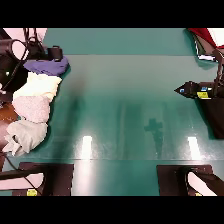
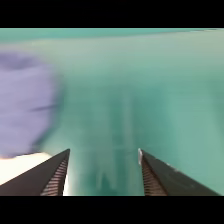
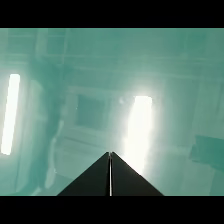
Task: Fold the shirts.
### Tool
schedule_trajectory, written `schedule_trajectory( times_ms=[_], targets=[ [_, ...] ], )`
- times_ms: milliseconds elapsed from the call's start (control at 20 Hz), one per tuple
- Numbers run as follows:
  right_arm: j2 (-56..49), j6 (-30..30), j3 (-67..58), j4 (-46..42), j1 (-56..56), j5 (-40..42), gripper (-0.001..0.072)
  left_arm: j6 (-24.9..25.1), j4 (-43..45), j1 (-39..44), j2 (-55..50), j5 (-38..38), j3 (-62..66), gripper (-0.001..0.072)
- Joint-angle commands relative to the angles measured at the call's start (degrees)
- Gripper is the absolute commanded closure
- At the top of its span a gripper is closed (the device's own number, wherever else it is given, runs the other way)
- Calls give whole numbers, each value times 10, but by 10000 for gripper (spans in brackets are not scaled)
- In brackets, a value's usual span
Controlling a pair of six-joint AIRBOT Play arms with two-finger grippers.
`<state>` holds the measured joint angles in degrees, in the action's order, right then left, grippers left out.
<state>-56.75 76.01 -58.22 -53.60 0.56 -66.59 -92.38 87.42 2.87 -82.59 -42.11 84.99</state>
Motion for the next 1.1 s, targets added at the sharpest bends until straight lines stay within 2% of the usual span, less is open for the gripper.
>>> schedule_trajectory(
  times_ms=[0, 50, 150, 450, 500, 650, 700, 750, 950, 1050],
  targets=[
    [0, 0, 0, 0, 1, 0, 692, -12, 24, -76, -90, 39, 3, 180],
    [0, 0, 0, 0, 1, 0, 692, -12, 24, -85, -113, 45, 7, 179],
    [0, 0, 1, 0, 1, -1, 692, -5, 24, -95, -152, 75, 10, 23],
    [0, 0, 1, 1, 5, -12, 692, -2, 25, -96, -239, 101, 56, 24],
    [0, 0, 1, 1, 5, -14, 692, -2, 25, -96, -245, 102, 57, 91],
    [0, 0, 1, 1, 5, -14, 692, 0, 24, -96, -249, 111, 59, 115],
    [0, 0, 1, 1, 5, -13, 692, 0, 22, -96, -247, 106, 65, 363],
    [0, 0, 1, 1, 5, -13, 692, 0, 22, -96, -245, 88, 77, 671],
    [1, 0, 0, 1, 5, -9, 692, 19, 21, -93, -242, -62, 197, 682],
    [2, 0, 0, 6, 5, 11, 692, 55, 20, -82, -227, -148, 291, 683]
  ],
)
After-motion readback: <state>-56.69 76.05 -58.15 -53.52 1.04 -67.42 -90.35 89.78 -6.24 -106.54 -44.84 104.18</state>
